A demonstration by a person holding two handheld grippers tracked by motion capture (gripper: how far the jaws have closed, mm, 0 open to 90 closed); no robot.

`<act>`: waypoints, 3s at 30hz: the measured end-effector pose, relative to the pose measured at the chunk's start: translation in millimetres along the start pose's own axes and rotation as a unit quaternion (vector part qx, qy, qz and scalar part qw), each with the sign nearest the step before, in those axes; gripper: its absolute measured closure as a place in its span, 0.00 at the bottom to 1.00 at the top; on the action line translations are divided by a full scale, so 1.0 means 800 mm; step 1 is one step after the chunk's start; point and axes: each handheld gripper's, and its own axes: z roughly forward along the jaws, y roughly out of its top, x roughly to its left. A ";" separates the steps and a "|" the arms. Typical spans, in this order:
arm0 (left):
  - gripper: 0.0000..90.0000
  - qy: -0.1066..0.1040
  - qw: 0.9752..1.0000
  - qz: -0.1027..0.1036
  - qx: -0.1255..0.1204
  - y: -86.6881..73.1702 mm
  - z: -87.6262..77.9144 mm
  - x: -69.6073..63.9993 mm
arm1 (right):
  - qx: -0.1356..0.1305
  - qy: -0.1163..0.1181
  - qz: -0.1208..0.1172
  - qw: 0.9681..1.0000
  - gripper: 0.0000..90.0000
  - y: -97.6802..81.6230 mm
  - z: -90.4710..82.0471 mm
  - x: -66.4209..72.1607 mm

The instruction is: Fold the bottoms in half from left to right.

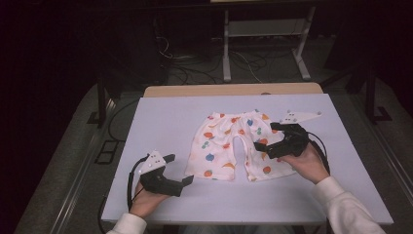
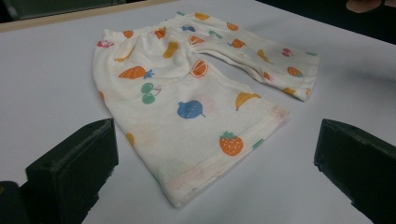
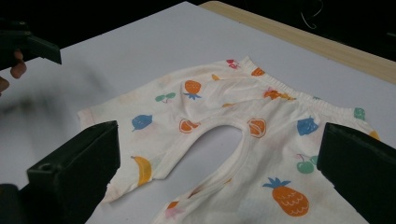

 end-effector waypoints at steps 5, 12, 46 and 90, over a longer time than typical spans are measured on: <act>0.00 0.000 1.000 0.000 0.000 0.000 0.000 0.000 | 0.004 0.000 -0.002 1.000 0.00 0.006 0.007 -0.002; 0.00 0.001 1.000 0.000 0.000 0.000 0.000 0.000 | 0.005 -0.002 -0.004 1.000 0.00 0.015 0.016 -0.005; 0.00 -0.004 1.000 -0.002 -0.002 0.000 0.001 0.001 | 0.009 0.000 -0.006 1.000 0.00 0.068 0.074 -0.016; 0.00 -0.008 1.000 -0.011 -0.008 0.000 -0.001 0.002 | 0.004 -0.021 0.018 1.000 0.00 0.108 0.167 -0.046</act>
